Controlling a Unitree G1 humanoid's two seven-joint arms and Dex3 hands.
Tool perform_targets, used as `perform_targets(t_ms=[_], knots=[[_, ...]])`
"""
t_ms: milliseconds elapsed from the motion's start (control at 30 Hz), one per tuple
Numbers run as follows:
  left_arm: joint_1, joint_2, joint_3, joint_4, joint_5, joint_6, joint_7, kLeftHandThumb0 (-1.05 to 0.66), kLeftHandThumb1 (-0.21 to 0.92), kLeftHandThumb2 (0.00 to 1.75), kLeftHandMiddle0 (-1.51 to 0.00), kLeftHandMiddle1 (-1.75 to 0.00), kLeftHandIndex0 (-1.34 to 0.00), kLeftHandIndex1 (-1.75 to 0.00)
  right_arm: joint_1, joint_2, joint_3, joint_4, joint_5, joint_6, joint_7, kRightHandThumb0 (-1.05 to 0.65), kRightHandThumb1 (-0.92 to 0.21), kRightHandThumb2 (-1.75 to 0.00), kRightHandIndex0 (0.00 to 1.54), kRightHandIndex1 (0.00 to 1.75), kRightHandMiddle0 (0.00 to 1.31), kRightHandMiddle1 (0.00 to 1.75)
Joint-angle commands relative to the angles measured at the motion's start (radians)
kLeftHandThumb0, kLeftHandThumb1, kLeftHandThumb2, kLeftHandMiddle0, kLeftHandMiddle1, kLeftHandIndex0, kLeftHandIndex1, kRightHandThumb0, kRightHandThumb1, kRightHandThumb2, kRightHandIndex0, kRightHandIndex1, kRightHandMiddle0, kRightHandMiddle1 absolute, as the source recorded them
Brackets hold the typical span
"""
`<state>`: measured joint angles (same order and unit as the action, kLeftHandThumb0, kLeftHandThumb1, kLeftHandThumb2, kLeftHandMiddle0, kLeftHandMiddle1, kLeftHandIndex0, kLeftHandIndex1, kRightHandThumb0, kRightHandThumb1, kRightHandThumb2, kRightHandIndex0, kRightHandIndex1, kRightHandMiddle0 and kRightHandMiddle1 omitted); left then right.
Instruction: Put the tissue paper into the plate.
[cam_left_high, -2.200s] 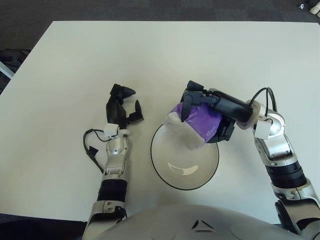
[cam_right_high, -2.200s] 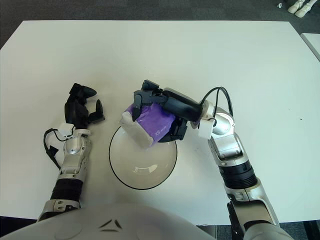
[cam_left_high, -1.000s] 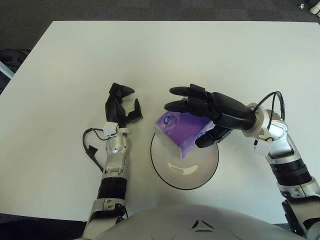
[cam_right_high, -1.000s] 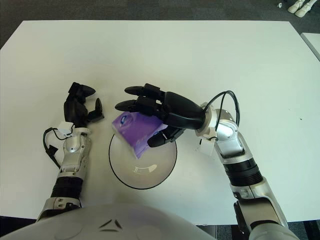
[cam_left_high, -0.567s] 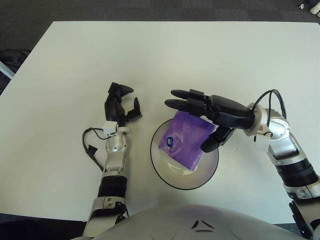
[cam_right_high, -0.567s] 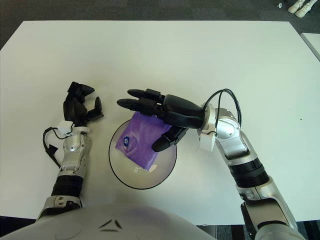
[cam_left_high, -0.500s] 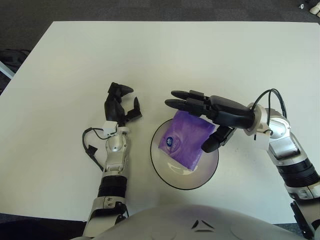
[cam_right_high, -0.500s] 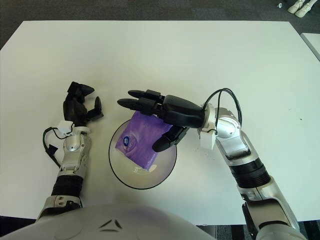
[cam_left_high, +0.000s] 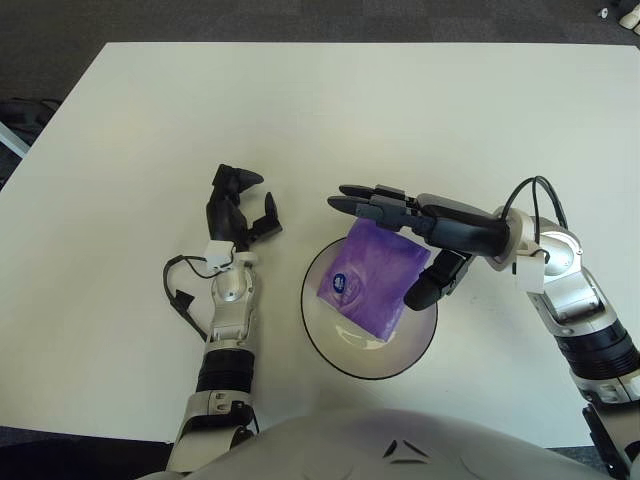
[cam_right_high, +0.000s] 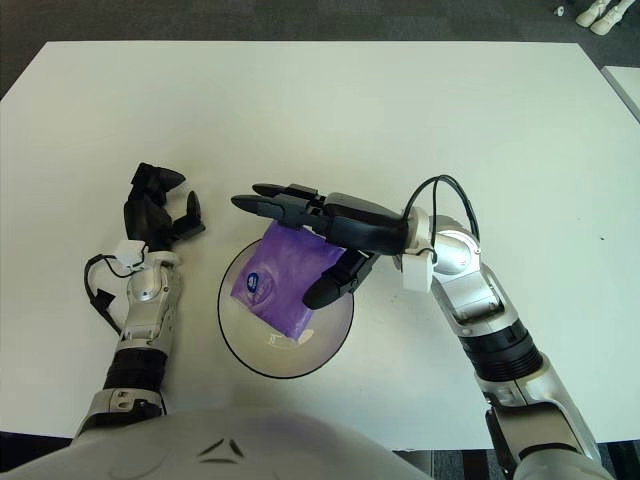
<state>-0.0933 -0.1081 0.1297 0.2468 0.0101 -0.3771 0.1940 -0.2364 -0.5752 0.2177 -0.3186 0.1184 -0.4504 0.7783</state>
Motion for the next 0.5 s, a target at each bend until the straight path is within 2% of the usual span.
perform_targets(t_ms=[0,200,300,367,433,467], knots=[[0.105,-0.018,0.01,0.139,-0.018,0.043,0.003,-0.01,0.31,1.23,-0.67,-1.45,-0.5,-1.75,0.029,-0.006,-0.023,-0.039,0.036,0.024,-0.003,-0.87,-0.92,-0.48,0.0,0.0,0.0,0.0],[0.113,-0.019,0.002,0.121,-0.012,0.037,0.0,-0.01,0.3,1.25,-0.68,-1.46,-0.5,-1.75,0.055,0.007,-0.062,-0.046,0.035,-0.012,-0.03,-0.8,-0.92,-0.49,0.0,0.0,0.0,0.0],[0.119,-0.015,-0.003,0.115,-0.003,0.036,0.0,-0.01,0.29,1.27,-0.67,-1.48,-0.51,-1.75,0.083,0.043,-0.11,-0.035,-0.009,-0.063,-0.097,-0.72,-0.88,-0.58,0.0,0.0,0.0,0.0],[0.121,-0.014,-0.004,0.114,0.0,0.034,0.002,-0.01,0.28,1.28,-0.67,-1.49,-0.52,-1.75,0.089,0.056,-0.118,-0.033,-0.024,-0.074,-0.12,-0.68,-0.86,-0.65,0.0,0.0,0.0,0.0],[0.122,-0.013,-0.006,0.118,0.002,0.019,-0.001,-0.01,0.27,1.29,-0.67,-1.5,-0.53,-1.75,0.086,0.082,-0.119,-0.027,-0.036,-0.05,-0.155,-0.67,-0.87,-0.68,0.0,0.0,0.0,0.0],[0.124,-0.011,-0.007,0.121,0.002,0.004,-0.006,-0.01,0.27,1.3,-0.67,-1.5,-0.53,-1.75,0.078,0.11,-0.116,-0.013,-0.041,-0.013,-0.186,-0.67,-0.87,-0.69,0.0,0.0,0.0,0.0]])
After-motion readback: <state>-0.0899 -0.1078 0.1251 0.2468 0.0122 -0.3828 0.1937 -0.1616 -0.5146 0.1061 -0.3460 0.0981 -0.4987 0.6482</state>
